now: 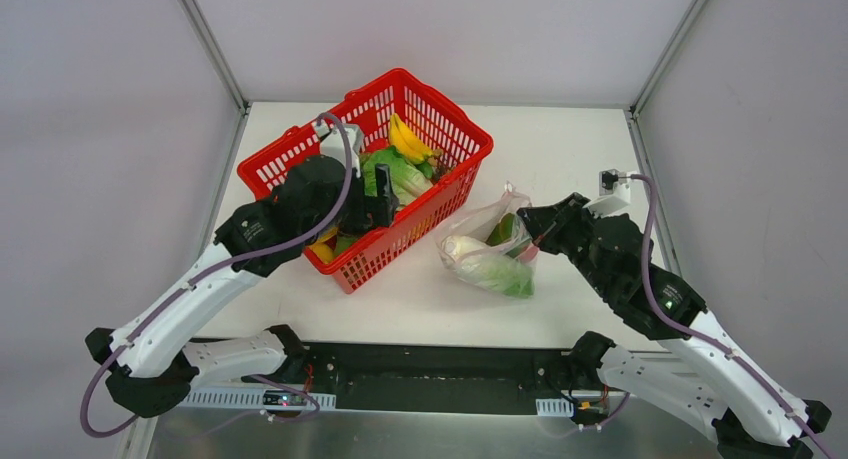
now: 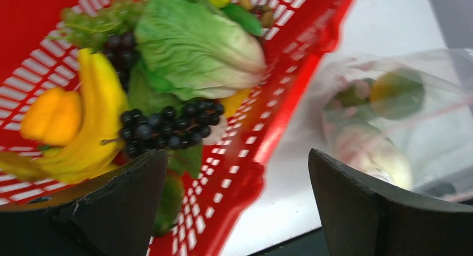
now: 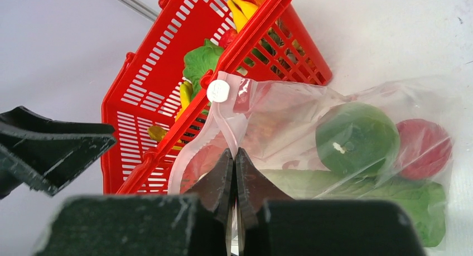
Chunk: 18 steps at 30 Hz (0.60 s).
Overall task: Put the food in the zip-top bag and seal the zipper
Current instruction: Pick up the fake fruit from the bin.
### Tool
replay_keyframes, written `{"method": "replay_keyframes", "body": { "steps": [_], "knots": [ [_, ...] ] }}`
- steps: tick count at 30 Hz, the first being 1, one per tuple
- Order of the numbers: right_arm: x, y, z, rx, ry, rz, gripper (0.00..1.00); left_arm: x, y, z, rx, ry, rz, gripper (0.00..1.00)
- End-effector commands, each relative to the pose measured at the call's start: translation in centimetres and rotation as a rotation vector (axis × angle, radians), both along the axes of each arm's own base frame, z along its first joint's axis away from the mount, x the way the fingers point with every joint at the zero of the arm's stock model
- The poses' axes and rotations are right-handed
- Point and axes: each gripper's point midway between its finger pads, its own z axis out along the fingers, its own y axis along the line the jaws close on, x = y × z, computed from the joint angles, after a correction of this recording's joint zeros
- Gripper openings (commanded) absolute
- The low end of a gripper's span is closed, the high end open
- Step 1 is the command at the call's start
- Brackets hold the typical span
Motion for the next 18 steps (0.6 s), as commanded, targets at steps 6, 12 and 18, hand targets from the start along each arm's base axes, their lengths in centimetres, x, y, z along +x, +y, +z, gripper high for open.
{"method": "replay_keyframes", "body": {
  "steps": [6, 12, 18],
  "knots": [
    [-0.5, 0.5, 1.1, 0.027, -0.010, 0.038, 0.02, 2.1, 6.8, -5.1, 0.128, 0.183, 0.207, 0.99],
    [-0.7, 0.4, 1.3, 0.031, -0.011, 0.045, 0.02, 3.8, 8.2, -8.7, 0.167, 0.310, 0.242, 0.99],
    [-0.7, 0.4, 1.2, 0.026, -0.009, 0.044, 0.02, 6.1, 9.0, -12.4, 0.164, 0.428, 0.247, 0.98]
  ]
}}
